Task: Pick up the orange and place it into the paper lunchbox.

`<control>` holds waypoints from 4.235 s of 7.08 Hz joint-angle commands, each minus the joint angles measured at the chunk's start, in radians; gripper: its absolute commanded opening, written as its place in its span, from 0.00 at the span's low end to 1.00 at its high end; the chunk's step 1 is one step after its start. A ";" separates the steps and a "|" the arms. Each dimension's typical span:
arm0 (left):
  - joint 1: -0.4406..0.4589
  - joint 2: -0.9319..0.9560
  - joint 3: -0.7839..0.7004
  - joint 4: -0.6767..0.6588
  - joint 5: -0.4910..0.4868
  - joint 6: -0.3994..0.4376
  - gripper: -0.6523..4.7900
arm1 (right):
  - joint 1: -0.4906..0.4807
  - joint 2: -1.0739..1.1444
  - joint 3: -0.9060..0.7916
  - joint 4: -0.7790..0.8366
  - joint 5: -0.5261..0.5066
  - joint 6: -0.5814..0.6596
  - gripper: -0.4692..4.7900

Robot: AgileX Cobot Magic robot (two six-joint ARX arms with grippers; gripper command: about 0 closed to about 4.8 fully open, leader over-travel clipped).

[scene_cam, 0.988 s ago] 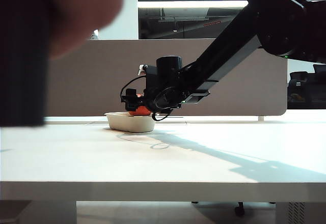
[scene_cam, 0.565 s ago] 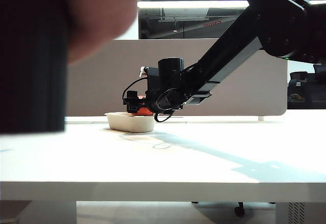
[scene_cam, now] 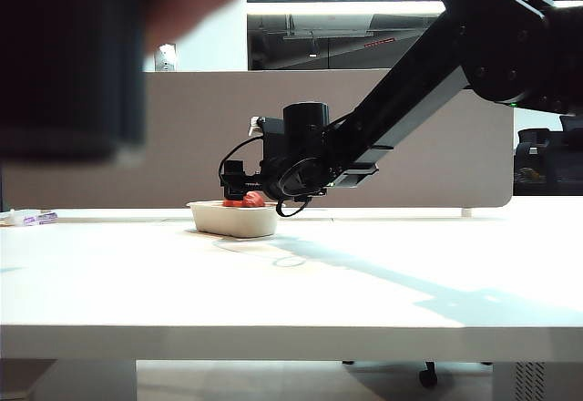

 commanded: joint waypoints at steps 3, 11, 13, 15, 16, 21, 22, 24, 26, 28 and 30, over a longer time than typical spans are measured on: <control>0.000 -0.001 0.005 0.014 0.020 0.001 0.11 | 0.002 -0.483 0.073 -0.929 0.003 -0.092 0.08; -0.298 -0.232 -0.375 0.249 -0.094 0.068 0.11 | 0.005 -1.466 -0.575 -1.583 0.017 -0.145 0.08; -0.298 -0.275 -0.433 0.285 -0.085 0.068 0.11 | 0.005 -1.578 -0.725 -1.470 0.017 -0.137 0.08; -0.298 -0.580 -0.737 0.341 -0.214 -0.020 0.11 | 0.004 -2.303 -1.684 -0.885 0.018 -0.111 0.08; -0.298 -0.595 -0.750 0.339 -0.212 -0.027 0.11 | 0.003 -2.341 -1.728 -0.871 0.024 -0.096 0.08; -0.298 -0.694 -0.943 0.425 -0.150 -0.038 0.11 | 0.005 -2.812 -1.993 -0.790 0.035 0.050 0.08; -0.298 -0.694 -0.943 0.430 -0.150 -0.038 0.11 | 0.005 -2.812 -1.992 -0.790 0.035 0.050 0.08; 0.004 -0.989 -0.986 0.264 -0.200 -0.037 0.11 | 0.005 -2.812 -1.993 -0.790 0.035 0.050 0.08; 0.057 -0.989 -0.987 0.263 -0.206 -0.034 0.11 | 0.004 -2.812 -1.993 -0.790 0.035 0.050 0.08; -0.017 -0.989 -1.057 0.300 -0.241 0.072 0.11 | 0.004 -2.812 -1.993 -0.790 0.035 0.050 0.08; -0.017 -0.989 -1.057 0.272 -0.344 0.068 0.11 | 0.004 -2.812 -1.993 -0.790 0.035 0.050 0.08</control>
